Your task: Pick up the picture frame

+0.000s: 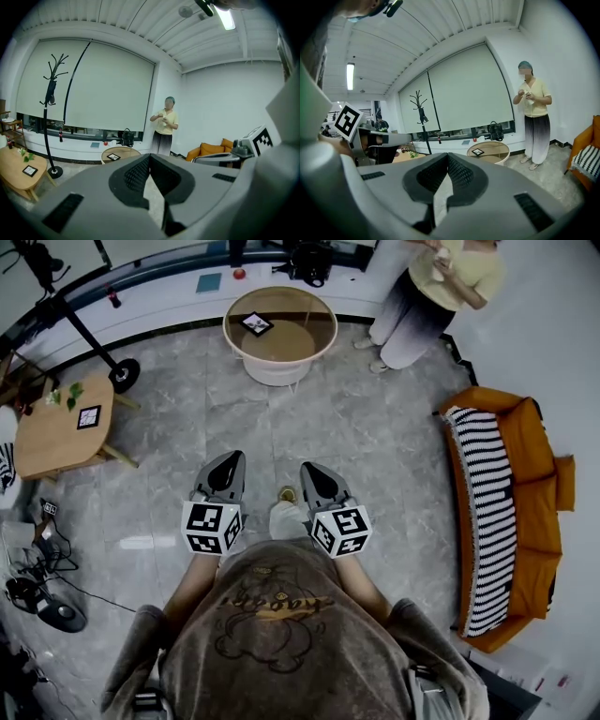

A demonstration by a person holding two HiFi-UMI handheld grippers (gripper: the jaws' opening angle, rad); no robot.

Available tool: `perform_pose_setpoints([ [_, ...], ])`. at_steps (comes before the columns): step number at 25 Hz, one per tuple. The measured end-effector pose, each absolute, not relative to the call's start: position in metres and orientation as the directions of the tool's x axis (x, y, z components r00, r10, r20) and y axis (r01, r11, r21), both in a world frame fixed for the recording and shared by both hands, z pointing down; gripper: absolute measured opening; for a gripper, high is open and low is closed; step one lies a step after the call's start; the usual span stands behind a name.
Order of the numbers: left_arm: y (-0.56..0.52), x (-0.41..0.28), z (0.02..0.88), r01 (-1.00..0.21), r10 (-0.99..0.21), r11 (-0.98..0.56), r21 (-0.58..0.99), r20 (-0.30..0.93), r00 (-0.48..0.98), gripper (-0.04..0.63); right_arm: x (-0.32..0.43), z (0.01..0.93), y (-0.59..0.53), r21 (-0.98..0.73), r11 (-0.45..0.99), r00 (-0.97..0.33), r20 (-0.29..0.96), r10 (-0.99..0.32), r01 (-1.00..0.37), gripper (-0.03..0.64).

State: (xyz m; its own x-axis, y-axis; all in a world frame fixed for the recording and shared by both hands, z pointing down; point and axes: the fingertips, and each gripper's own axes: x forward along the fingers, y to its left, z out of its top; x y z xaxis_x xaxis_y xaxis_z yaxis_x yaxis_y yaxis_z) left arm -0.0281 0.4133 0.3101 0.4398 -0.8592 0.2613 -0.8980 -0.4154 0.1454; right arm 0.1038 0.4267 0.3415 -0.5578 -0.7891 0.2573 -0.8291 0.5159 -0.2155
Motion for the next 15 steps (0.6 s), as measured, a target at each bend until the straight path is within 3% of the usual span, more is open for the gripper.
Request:
perform_pose_setpoints([
  [15, 0.288, -0.003, 0.299, -0.922, -0.886, -0.357, 0.15, 0.259, 0.385, 0.018, 0.132, 0.328, 0.293, -0.203, 0.572, -0.607, 0.253, -0.753, -0.795, 0.017],
])
